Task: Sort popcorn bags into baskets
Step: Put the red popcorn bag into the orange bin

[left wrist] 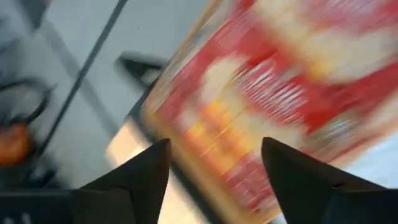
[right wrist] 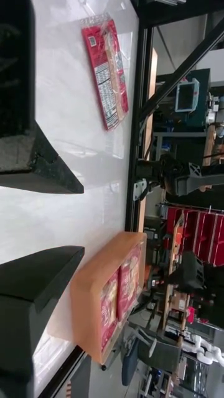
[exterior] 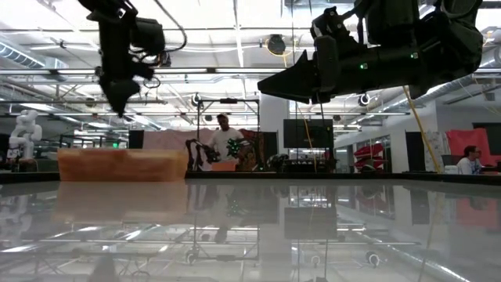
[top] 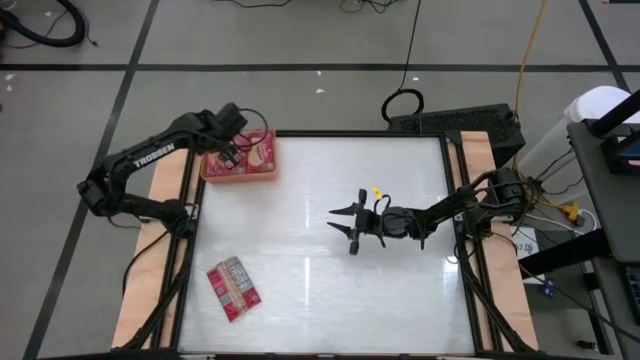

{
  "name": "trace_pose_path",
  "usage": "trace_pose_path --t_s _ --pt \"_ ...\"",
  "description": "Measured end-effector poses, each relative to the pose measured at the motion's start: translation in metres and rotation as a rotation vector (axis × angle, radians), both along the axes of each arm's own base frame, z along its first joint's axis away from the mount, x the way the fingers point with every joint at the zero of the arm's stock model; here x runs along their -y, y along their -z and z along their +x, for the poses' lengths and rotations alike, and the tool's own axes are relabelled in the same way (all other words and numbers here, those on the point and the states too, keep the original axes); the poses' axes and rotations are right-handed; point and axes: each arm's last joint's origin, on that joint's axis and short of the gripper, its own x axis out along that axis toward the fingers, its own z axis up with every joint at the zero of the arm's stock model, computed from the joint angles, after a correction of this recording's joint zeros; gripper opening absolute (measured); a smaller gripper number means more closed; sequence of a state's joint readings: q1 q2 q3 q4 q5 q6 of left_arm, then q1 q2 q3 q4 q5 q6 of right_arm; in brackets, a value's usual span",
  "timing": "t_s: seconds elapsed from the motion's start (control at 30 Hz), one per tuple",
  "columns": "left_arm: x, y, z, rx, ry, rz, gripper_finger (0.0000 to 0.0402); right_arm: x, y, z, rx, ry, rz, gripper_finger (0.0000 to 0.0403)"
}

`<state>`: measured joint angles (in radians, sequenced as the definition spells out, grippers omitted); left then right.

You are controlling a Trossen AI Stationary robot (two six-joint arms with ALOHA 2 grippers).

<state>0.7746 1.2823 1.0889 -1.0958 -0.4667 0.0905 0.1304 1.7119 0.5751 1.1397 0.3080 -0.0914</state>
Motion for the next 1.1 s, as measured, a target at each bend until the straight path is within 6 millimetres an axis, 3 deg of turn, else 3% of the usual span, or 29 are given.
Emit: trace_pose_path --t_s 0.13,0.3,0.47,0.7,1.1 --pt "-0.001 0.003 0.020 0.207 0.099 0.008 0.0215 0.001 0.000 0.000 0.003 0.003 -0.004 0.0141" --pt "-0.005 0.025 0.022 0.274 0.050 0.040 0.0152 0.002 -0.001 0.000 0.008 0.007 0.001 0.0141" --pt "-0.004 0.055 0.013 0.251 -0.012 0.003 0.0100 0.000 0.000 0.000 0.004 0.000 0.011 0.0141" --pt "-0.001 0.084 -0.005 0.167 -0.118 0.001 0.0059 0.000 0.000 0.000 0.000 -0.001 0.001 0.0141" --pt "0.009 0.090 -0.019 0.034 -0.276 0.000 0.0026 0.000 0.000 0.000 0.000 0.000 -0.001 0.0141"
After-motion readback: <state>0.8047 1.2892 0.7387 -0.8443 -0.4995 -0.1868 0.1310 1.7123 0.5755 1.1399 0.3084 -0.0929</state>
